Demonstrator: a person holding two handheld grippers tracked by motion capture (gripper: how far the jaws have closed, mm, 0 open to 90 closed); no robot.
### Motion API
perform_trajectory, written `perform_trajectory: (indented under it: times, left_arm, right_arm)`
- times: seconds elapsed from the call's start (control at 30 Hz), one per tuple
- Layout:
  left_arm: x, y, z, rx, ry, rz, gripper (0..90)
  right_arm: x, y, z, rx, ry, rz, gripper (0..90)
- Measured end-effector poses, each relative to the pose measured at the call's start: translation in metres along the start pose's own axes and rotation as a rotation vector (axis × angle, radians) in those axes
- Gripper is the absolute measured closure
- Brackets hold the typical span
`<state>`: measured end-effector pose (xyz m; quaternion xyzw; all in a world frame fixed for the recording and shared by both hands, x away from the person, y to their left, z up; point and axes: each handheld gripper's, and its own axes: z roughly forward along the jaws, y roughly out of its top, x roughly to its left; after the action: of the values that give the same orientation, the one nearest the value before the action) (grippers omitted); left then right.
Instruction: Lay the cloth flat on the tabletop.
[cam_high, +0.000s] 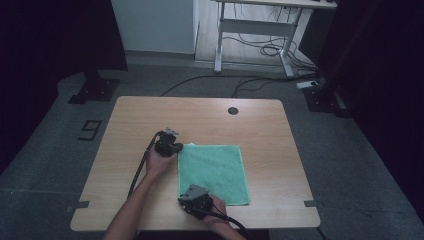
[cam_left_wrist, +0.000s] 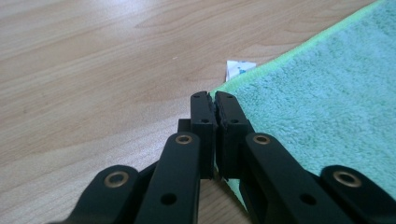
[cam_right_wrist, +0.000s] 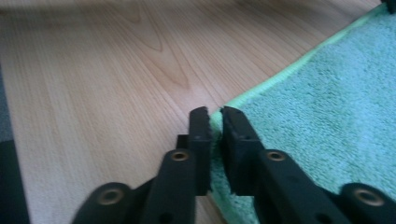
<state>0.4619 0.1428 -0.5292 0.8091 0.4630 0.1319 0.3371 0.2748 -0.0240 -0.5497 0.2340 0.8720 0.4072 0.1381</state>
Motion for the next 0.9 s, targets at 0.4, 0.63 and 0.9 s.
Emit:
perform_trajectory:
  times: [0.4,0.63,0.9]
  left_arm:
    - [-0.003,0.009,-0.011,-0.025,-0.002,0.013,86.9]
    - [-0.007,0.013,-0.018,-0.047,-0.001,0.024,87.0]
    - [-0.005,0.016,-0.025,-0.064,-0.004,0.011,87.2]
  right_arm:
    - [-0.004,0.005,-0.009,-0.058,0.018,0.055,88.2]
    - [-0.016,0.012,-0.028,-0.138,0.037,0.112,88.5]
    - [-0.008,0.016,-0.026,-0.145,0.07,0.1,88.7]
